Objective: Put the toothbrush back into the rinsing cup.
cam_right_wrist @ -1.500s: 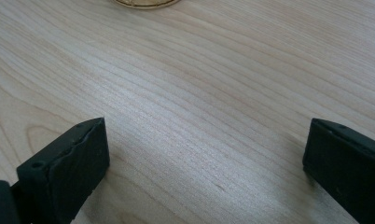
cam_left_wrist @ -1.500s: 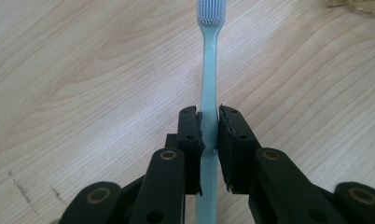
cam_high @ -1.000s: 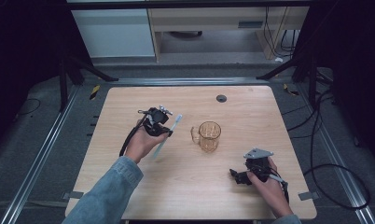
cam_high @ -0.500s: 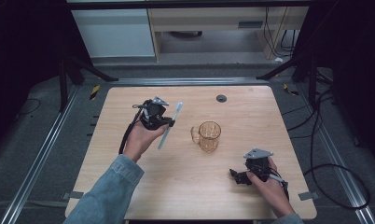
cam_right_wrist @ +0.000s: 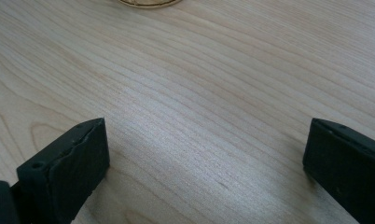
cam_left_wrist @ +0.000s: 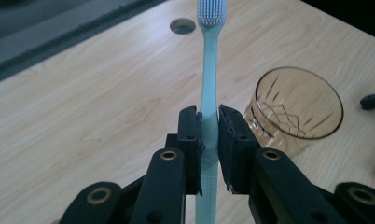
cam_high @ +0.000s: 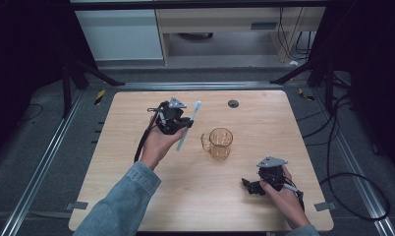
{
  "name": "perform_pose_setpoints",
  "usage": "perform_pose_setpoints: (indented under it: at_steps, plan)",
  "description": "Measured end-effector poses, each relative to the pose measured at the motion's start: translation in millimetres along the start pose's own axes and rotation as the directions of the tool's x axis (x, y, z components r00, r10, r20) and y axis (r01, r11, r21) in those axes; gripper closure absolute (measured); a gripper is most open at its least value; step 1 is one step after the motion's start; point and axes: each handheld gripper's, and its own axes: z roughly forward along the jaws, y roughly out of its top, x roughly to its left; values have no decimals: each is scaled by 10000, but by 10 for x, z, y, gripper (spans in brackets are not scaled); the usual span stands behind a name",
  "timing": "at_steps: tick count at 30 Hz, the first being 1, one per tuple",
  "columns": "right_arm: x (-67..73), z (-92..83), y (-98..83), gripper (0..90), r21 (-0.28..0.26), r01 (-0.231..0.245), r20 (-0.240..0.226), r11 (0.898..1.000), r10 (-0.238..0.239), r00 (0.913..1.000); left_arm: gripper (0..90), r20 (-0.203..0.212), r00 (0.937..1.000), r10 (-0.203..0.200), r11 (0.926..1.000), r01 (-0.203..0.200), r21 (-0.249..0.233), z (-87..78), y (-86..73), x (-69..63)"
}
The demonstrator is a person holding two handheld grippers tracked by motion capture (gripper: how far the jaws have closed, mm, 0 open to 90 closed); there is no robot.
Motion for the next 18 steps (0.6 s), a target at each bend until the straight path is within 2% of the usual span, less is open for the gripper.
perform_pose_setpoints:
  at_steps: [3,5,8,13,18]
  plan:
    - [3,0,0,6,2,-9,-25,10000,9,10000,789,22,9999,-168,9995,169,-267,6,19,7]
    - [4,0,0,6,-1,36,-58,10000,-36,10000,788,-113,9997,-225,9976,217,-659,3,24,15]
    - [8,-1,0,6,15,65,-91,10000,-65,9999,788,-236,9982,-555,9913,523,-1205,3,32,48]
    - [9,1,0,6,5,83,-109,10000,-83,9999,789,-387,9970,-673,9859,605,-1558,9,40,57]
    - [15,-2,1,6,26,175,-221,9998,-174,9996,788,-206,9960,-865,9749,803,-2078,28,45,32]
